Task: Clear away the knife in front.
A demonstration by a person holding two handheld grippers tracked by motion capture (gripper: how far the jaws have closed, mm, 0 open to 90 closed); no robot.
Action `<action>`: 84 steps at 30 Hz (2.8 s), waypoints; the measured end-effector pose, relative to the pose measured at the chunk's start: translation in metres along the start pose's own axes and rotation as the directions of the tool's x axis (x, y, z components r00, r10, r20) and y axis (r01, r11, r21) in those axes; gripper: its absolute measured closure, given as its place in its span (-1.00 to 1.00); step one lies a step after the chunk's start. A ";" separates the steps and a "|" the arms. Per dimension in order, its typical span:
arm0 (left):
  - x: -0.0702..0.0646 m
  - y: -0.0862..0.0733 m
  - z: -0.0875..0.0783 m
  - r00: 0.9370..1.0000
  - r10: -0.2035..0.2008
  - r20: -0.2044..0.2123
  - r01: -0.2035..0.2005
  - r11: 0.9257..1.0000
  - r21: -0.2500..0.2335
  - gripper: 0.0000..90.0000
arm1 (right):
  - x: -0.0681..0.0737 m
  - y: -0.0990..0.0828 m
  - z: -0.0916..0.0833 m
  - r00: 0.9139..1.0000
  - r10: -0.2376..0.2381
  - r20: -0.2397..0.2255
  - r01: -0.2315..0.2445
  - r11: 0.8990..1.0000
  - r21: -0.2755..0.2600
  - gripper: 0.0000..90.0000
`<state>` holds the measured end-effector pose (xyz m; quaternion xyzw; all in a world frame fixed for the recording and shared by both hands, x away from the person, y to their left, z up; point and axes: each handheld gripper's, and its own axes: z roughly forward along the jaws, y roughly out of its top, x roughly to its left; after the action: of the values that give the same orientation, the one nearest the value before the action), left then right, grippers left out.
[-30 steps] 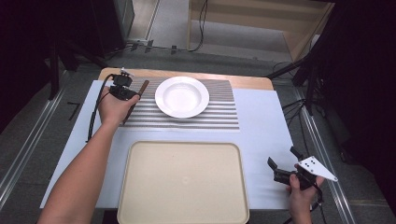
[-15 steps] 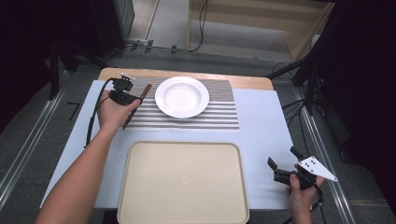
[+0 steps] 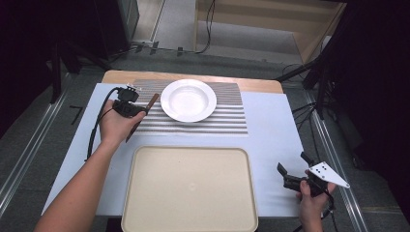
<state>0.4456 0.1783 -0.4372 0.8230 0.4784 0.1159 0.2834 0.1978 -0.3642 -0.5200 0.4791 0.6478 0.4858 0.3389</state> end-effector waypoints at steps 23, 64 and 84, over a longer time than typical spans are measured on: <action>-0.028 -0.036 -0.035 0.997 0.047 0.058 -0.044 0.998 -0.055 0.71 | 0.000 0.000 0.000 1.000 0.000 -0.002 0.000 1.000 -0.004 -1.00; -0.085 -0.090 -0.060 0.985 0.089 0.149 -0.077 0.993 -0.090 0.71 | 0.000 0.000 -0.001 1.000 -0.001 0.001 0.001 1.000 0.000 -1.00; -0.094 -0.121 -0.057 0.981 0.074 0.179 -0.064 0.996 -0.058 0.71 | 0.000 0.000 -0.001 1.000 0.000 0.003 0.000 1.000 -0.001 -1.00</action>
<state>0.2838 0.1646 -0.4528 0.8386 0.4188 0.0627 0.3426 0.1973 -0.3644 -0.5200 0.4796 0.6473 0.4852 0.3400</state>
